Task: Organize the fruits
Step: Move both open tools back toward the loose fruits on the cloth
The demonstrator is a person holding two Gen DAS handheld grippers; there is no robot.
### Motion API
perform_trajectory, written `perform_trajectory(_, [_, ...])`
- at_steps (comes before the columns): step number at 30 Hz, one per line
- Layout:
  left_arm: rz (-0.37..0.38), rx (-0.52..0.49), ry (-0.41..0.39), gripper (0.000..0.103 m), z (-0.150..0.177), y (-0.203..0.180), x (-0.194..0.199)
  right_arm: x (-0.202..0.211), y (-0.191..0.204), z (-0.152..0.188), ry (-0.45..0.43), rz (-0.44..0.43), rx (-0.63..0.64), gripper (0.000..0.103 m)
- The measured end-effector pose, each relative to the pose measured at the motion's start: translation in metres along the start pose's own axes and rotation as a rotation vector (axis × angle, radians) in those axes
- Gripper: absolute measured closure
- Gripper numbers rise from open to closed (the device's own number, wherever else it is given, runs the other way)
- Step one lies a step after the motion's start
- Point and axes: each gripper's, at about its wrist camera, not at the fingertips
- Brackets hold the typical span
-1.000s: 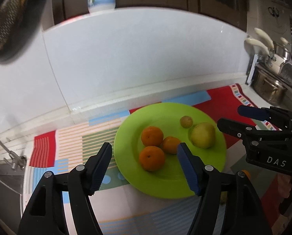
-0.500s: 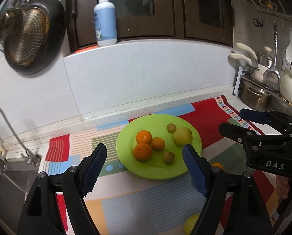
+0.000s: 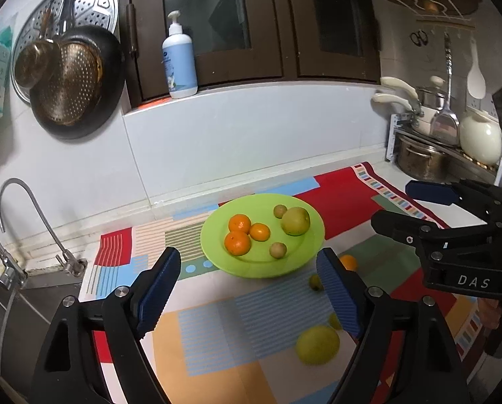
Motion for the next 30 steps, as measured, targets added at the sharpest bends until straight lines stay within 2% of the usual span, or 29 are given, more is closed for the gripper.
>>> perform_trajectory(7, [0.005, -0.021, 0.033, 0.019, 0.017, -0.012, 0.01, 0.015, 0.008, 0.014, 0.007, -0.059, 0.058, 0.034])
perform_trajectory(13, [0.004, -0.029, 0.079, 0.019, 0.035, -0.018, 0.01, 0.016, 0.013, 0.031, 0.05, -0.083, 0.121, 0.034])
perform_trajectory(25, [0.1, -0.107, 0.157, 0.019, 0.075, -0.044, -0.003, 0.0, 0.022, 0.069, 0.169, -0.173, 0.261, 0.034])
perform_trajectory(30, [0.139, -0.111, 0.207, 0.02, 0.091, -0.05, -0.019, -0.015, 0.023, 0.084, 0.218, -0.198, 0.306, 0.039])
Point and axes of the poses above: each gripper's, at about its wrist camera, not at the fingertips, and x roughly against the way its jaws point, y to its left, z to its underside, and after that the axes turned 5 degrees about -y, right-handed
